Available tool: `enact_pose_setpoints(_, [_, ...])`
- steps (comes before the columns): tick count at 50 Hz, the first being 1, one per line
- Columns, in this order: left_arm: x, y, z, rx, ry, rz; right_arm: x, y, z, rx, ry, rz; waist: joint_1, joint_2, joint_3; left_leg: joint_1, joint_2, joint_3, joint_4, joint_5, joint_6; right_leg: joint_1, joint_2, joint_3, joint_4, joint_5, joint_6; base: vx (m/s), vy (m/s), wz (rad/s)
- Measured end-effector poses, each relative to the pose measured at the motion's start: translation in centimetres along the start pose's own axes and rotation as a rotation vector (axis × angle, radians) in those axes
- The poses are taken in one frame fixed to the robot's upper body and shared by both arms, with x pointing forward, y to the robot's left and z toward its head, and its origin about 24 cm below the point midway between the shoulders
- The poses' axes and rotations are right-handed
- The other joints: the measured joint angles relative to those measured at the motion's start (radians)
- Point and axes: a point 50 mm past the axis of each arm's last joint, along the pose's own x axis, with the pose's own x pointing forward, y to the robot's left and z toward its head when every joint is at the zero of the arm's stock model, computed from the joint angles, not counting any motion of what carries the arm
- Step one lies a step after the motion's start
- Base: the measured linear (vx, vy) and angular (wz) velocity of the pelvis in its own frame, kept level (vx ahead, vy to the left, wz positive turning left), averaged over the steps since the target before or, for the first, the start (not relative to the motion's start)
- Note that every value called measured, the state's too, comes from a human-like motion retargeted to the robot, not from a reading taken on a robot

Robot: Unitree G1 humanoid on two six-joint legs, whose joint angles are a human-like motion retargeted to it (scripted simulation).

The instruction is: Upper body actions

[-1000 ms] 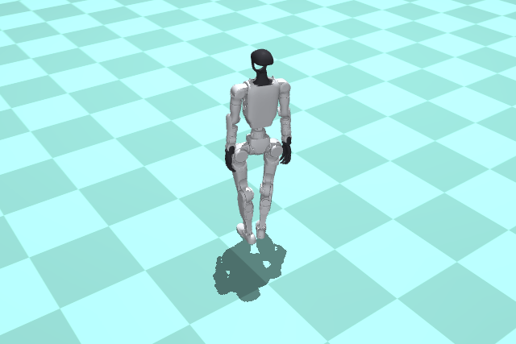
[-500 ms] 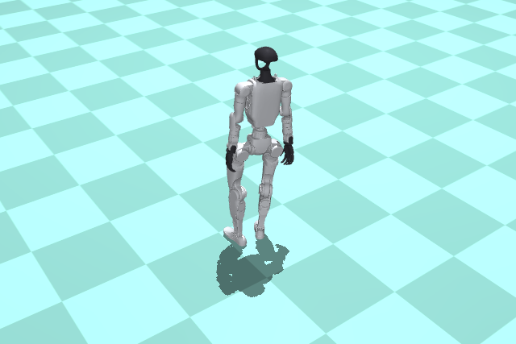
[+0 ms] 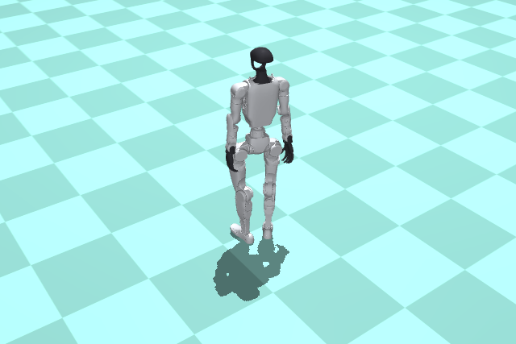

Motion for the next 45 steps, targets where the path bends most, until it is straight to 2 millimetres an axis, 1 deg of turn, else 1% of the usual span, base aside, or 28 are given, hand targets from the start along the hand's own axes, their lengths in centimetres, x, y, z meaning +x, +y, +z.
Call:
enact_pose_setpoints(5, [0.0,0.2,0.3,0.028,-0.013,0.005,0.0,-0.1,0.2,0.007,-0.017,-0.001,0.007,-0.006,-0.007,-0.016,-0.022,-0.040,0.000,0.002,0.018,0.020,-0.017,-0.044,-0.007,-0.005,0.013,0.28,0.00,0.48])
enact_pose_setpoints(10, [0.0,0.3,0.2,0.022,-0.010,0.009,0.0,-0.1,-0.4,0.002,0.006,0.001,0.054,-0.015,-0.013,-0.037,-0.045,-0.091,0.003,0.006,0.033,0.041,-0.036,-0.095,-0.010,-0.016,0.027,0.31,0.05,0.56])
enact_pose_setpoints(17, [0.0,0.5,-0.3,0.007,0.006,0.015,0.0,0.3,-1.2,-0.001,0.024,0.017,0.104,-0.022,-0.020,-0.078,-0.083,-0.214,0.013,0.027,0.051,0.093,-0.050,-0.192,-0.024,-0.041,0.047,0.32,0.13,0.93])
enact_pose_setpoints(25, [-0.1,0.5,-1.0,0.000,0.042,0.014,0.0,0.8,-2.1,-0.047,0.039,0.046,0.220,-0.028,-0.014,-0.107,-0.121,-0.341,0.013,0.053,0.060,0.139,-0.057,-0.290,-0.030,-0.060,0.066,0.26,0.27,0.85])
enact_pose_setpoints(30, [-0.2,0.7,-1.8,0.000,0.066,0.021,0.1,0.9,-1.2,-0.084,0.015,0.037,0.287,-0.029,0.002,-0.114,-0.133,-0.388,0.012,0.063,0.057,0.159,-0.053,-0.330,-0.045,-0.059,0.070,0.04,0.15,0.50])
enact_pose_setpoints(35, [-0.3,1.5,-2.6,0.031,0.086,0.039,0.1,1.3,0.6,-0.084,-0.048,0.002,0.311,-0.038,0.013,-0.121,-0.135,-0.413,0.009,0.071,0.052,0.163,-0.046,-0.348,-0.052,-0.060,0.068,-0.05,-0.09,0.28])
enact_pose_setpoints(40, [-0.3,2.1,-1.9,0.032,0.077,0.063,0.0,1.4,2.3,-0.131,-0.109,0.000,0.285,-0.042,0.022,-0.120,-0.122,-0.410,0.009,0.067,0.049,0.156,-0.035,-0.342,-0.051,-0.059,0.061,-0.08,-0.15,-0.05])
enact_pose_setpoints(45, [-0.3,2.3,-0.4,0.018,0.037,0.066,0.0,1.4,2.6,-0.165,-0.125,-0.008,0.240,-0.047,0.017,-0.109,-0.098,-0.364,0.010,0.046,0.049,0.135,-0.023,-0.303,-0.053,-0.050,0.045,-0.09,-0.17,-0.50])
